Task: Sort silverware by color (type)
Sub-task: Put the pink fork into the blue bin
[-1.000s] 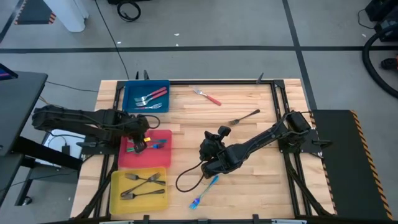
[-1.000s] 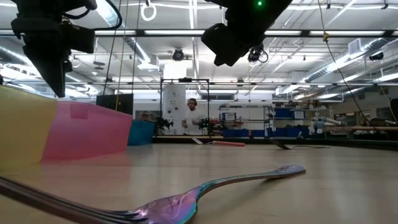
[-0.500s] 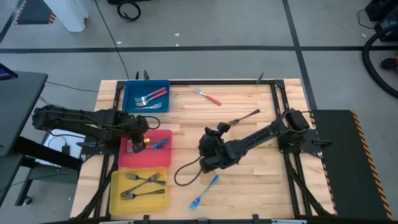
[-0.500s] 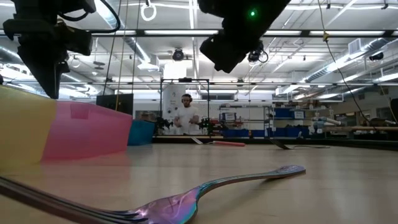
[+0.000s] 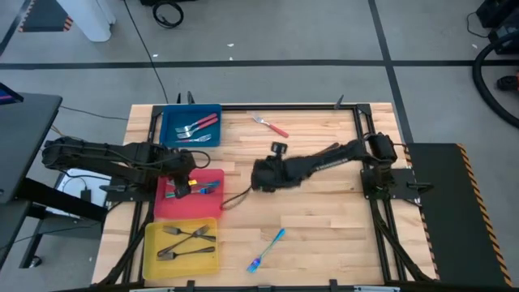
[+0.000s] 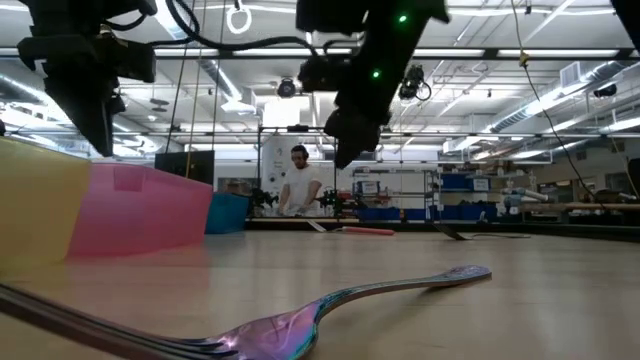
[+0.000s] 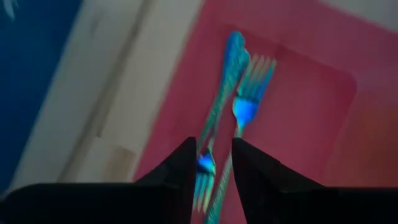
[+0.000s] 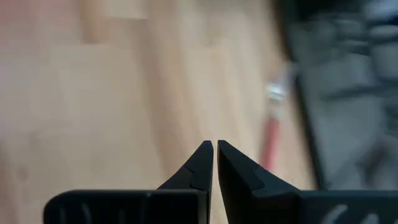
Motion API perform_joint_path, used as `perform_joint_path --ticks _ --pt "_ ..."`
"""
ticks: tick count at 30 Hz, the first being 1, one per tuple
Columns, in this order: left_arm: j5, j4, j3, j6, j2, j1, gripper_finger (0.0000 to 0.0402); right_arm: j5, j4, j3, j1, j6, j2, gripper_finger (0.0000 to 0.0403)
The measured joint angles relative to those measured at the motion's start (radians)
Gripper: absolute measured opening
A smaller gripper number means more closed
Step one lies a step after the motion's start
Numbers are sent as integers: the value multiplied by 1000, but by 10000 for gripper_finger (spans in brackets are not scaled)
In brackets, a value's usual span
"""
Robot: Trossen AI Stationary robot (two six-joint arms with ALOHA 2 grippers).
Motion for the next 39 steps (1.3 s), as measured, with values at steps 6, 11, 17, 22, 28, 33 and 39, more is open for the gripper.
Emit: perform_joint_path --ticks 6,11,17,22,28,33,39 --pt "-93 120 0 1 0 0 103 -418 135 2 -201 -169 0 31" --pt "-211 308 0 69 0 0 103 -629 142 31 -362 -183 -6 28" --pt "-291 545 0 179 0 0 103 -694 138 70 -505 -183 -7 22" --pt "-293 632 0 284 0 0 103 -648 140 86 -585 -223 -8 26" --pt "-304 676 0 386 0 0 103 -655 166 86 -649 -336 -8 51" --pt "-385 686 0 385 22 0 103 -731 186 86 -695 -379 -8 74" --pt "-455 819 0 462 99 12 103 -789 240 86 -714 -372 32 80"
